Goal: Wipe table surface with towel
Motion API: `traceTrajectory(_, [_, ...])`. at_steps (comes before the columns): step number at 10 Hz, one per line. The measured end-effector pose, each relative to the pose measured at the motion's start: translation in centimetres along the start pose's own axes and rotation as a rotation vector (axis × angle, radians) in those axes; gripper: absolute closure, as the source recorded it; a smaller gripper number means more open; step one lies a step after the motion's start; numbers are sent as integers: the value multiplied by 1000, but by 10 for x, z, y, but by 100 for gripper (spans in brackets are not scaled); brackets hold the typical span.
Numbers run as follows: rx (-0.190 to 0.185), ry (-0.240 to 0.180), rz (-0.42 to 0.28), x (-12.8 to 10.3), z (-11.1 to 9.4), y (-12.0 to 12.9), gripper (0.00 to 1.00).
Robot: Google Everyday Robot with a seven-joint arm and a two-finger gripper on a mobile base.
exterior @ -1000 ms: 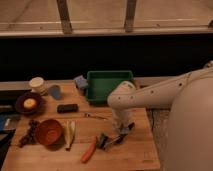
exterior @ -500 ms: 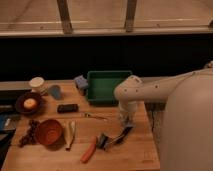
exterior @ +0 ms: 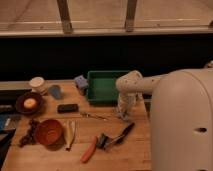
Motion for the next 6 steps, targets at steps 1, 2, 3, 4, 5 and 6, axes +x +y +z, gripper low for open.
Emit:
traceTrajectory(1, [-24,-2,-24,1,1,14,100])
traceTrajectory(2, [-47,-10,-50,0,1,32,100])
traceTrajectory(3, [-71,-19,-84,0,0,55,100])
traceTrajectory(4, [-91,-25,-110,4,0,71,100])
traceTrajectory(5, [-104,-26,-133,12,0,84,100])
traceTrajectory(6, [-105,-26,-134,18,-1,89,100])
